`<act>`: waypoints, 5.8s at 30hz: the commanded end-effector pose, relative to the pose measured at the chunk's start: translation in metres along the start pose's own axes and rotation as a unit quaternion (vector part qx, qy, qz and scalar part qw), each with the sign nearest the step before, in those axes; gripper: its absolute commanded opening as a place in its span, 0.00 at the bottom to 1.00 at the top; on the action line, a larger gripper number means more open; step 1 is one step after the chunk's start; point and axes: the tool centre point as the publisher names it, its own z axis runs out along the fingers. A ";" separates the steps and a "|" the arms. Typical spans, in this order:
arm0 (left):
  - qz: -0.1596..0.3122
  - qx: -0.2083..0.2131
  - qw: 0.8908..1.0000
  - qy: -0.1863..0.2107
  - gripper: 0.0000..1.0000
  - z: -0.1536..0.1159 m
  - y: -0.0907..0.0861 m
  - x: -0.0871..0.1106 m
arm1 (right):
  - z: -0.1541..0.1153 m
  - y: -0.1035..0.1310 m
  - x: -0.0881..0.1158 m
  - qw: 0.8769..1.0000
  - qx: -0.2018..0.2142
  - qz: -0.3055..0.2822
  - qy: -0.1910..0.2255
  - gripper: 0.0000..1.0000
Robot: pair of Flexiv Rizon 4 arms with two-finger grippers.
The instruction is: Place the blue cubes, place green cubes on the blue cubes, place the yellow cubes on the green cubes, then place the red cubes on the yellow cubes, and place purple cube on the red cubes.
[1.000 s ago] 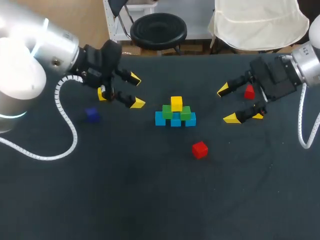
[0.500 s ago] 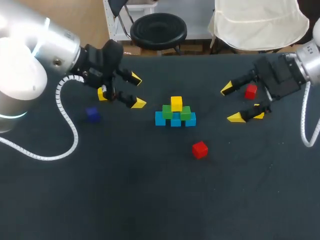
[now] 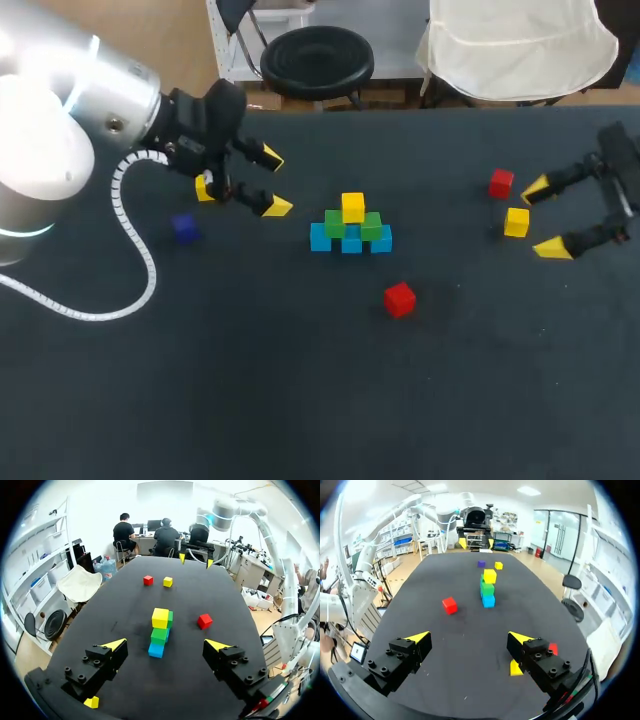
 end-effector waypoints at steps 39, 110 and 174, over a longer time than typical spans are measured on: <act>0.044 0.011 0.999 0.005 1.00 -0.004 0.040 -0.001 | -0.011 -0.026 0.022 1.000 -0.022 0.011 -0.012 1.00; 0.046 0.012 0.999 0.016 1.00 -0.007 0.045 0.007 | 0.042 -0.084 0.073 0.998 -0.023 0.013 -0.063 0.70; 0.046 0.012 0.999 0.016 1.00 -0.007 0.045 0.007 | 0.053 -0.061 -0.067 0.995 -0.065 -0.073 -0.003 0.00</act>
